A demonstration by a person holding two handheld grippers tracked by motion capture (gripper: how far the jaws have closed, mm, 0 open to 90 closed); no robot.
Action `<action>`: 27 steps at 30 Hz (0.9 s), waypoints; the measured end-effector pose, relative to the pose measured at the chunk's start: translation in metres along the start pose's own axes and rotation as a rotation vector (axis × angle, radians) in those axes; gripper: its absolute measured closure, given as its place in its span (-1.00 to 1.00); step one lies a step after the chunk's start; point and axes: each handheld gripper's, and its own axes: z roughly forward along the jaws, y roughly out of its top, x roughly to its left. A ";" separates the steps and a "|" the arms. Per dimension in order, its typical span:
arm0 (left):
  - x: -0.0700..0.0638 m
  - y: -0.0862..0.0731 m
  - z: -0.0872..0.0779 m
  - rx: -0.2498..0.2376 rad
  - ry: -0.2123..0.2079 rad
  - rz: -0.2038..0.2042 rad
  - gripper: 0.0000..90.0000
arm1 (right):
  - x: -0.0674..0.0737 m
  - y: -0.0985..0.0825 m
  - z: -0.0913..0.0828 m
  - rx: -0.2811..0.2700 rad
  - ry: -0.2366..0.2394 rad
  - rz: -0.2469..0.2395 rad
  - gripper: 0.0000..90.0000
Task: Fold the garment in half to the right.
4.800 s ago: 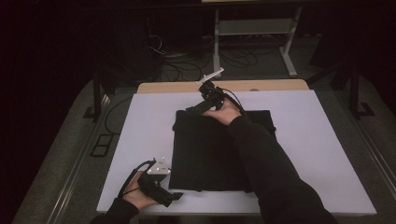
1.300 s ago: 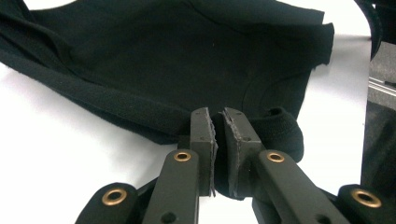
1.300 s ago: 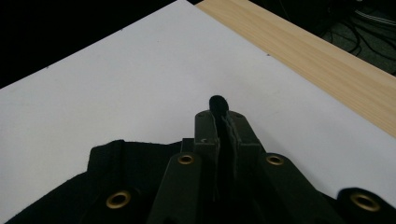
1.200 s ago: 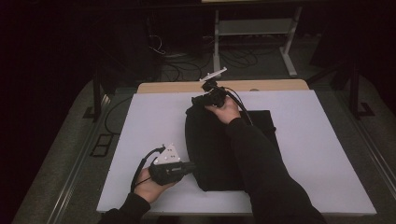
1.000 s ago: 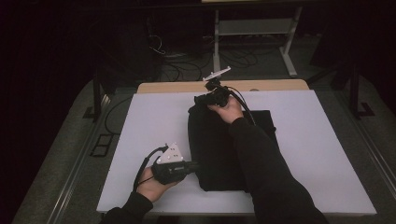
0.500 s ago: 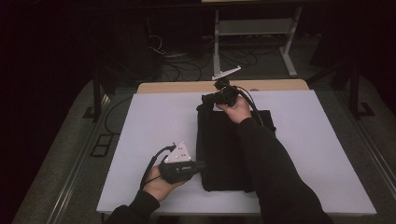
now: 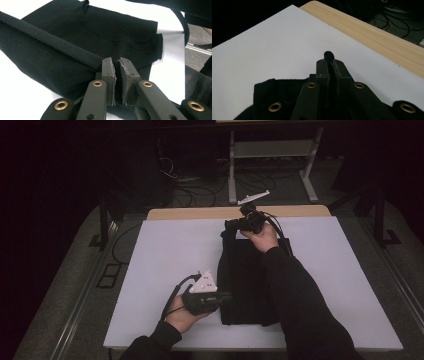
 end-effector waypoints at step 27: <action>-0.014 0.020 0.039 0.004 -0.057 0.027 0.81 | -0.035 -0.035 -0.029 -0.017 -0.035 0.087 0.83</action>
